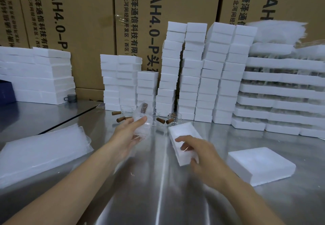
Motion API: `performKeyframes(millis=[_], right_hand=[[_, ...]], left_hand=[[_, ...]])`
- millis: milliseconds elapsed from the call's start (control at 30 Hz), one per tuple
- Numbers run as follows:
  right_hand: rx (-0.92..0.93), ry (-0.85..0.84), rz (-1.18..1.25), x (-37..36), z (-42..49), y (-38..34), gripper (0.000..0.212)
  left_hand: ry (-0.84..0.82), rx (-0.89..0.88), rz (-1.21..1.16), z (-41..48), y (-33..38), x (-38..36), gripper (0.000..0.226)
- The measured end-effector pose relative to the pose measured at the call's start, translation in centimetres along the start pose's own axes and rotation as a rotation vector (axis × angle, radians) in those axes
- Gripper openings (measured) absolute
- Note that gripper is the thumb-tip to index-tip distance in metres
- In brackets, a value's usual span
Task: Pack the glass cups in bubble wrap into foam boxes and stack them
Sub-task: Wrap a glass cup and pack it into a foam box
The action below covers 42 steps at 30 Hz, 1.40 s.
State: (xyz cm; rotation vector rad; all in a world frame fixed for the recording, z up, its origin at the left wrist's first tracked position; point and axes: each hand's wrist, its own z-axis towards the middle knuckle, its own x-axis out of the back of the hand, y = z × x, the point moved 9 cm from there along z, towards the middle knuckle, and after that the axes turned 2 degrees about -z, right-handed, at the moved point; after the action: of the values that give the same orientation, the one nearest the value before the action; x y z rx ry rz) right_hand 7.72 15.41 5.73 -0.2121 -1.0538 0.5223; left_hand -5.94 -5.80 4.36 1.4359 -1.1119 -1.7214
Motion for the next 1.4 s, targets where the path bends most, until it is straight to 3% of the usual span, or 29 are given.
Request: performKeyframes(millis=[100,200,367,500,700,867,1033,1200,1400], right_hand=[[-0.055,-0.052,0.053,-1.1,-0.3,0.4,0.057],[-0.126,-0.034,-0.047,-1.3,-0.4,1.4,0.039],[-0.046,-0.072,-0.242,-2.1,-0.2,0.2,0.049],[-0.007,-0.053,-0.243,-2.1,-0.1,-0.1,0.043],[-0.005,-0.053,-0.223,-2.0,-0.1,-0.1,0.039],[-0.013,-0.065,-0.223,-2.1,0.0,0.0,0.040],[-0.013,-0.065,-0.223,-2.1,0.0,-0.1,0.039],[-0.008,-0.049,-0.208,-1.9,0.0,-0.2,0.037],[-0.007,-0.051,-0.203,-1.9,0.0,-0.2,0.037]], left_hand=[[-0.003,-0.028,-0.008,0.4,0.2,0.3,0.032],[-0.049,-0.075,0.030,0.7,0.3,0.1,0.027],[-0.089,-0.149,0.194,0.5,0.6,-0.6,0.044],[-0.110,-0.186,0.343,0.0,0.8,-1.4,0.067],[-0.221,-0.324,0.669,-1.0,0.5,-3.5,0.052],[-0.256,-0.349,0.860,-0.9,-0.7,-3.8,0.057],[-0.274,-0.326,0.953,0.0,-1.3,-3.4,0.068],[-0.354,-0.290,0.973,0.0,-2.5,-3.5,0.057],[-0.360,-0.274,1.008,0.3,-2.3,-2.8,0.073]])
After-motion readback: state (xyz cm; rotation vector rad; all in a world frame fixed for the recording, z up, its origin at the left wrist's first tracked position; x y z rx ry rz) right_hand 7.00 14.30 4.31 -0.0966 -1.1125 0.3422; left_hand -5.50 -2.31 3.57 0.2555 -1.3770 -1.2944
